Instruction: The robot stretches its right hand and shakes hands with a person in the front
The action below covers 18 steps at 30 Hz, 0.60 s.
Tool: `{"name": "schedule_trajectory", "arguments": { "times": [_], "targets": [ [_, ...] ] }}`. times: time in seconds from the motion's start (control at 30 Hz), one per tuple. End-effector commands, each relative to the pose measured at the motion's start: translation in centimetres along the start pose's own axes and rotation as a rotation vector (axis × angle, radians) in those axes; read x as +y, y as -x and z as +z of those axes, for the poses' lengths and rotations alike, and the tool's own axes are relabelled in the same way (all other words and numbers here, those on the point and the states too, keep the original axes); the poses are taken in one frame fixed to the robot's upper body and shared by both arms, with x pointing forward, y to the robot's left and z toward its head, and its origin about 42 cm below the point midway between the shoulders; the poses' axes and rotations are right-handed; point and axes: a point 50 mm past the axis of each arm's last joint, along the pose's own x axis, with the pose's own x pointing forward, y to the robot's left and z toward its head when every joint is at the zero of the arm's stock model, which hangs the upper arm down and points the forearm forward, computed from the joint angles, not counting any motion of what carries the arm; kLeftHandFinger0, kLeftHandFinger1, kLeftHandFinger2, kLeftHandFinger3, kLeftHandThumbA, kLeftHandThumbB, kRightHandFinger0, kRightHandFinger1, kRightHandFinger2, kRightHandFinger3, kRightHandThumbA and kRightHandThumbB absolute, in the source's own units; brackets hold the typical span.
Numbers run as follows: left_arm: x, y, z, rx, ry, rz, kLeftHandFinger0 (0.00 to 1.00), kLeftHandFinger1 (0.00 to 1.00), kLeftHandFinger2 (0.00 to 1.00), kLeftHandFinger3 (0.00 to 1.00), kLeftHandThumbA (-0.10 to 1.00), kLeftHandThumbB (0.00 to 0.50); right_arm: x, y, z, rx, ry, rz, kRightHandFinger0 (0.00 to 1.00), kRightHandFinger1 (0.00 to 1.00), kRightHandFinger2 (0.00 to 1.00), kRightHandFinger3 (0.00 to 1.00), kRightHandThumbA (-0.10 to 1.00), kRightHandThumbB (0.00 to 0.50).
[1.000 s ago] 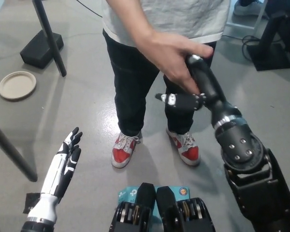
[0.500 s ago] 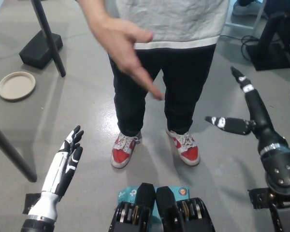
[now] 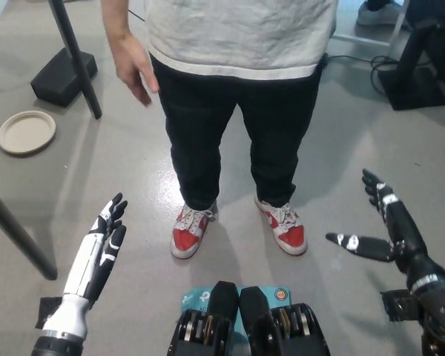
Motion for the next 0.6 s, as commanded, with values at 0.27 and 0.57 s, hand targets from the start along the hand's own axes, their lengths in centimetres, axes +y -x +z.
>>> {"name": "schedule_trajectory", "arguments": {
  "times": [0.27,0.57],
  "targets": [
    [0.3,0.7,0.2,-0.029,0.01,0.011,1.0,1.0,1.0,1.0,1.0,0.029,1.0,0.6,0.6,-0.19,-0.106,0.0,1.0,1.0,1.0,1.0,1.0,0.319],
    [0.3,1.0,0.2,-0.03,0.002,0.009,1.0,1.0,1.0,1.0,1.0,0.021,1.2,0.8,0.7,-0.187,-0.103,0.008,1.0,1.0,1.0,1.0,1.0,0.302]
  ]
}}
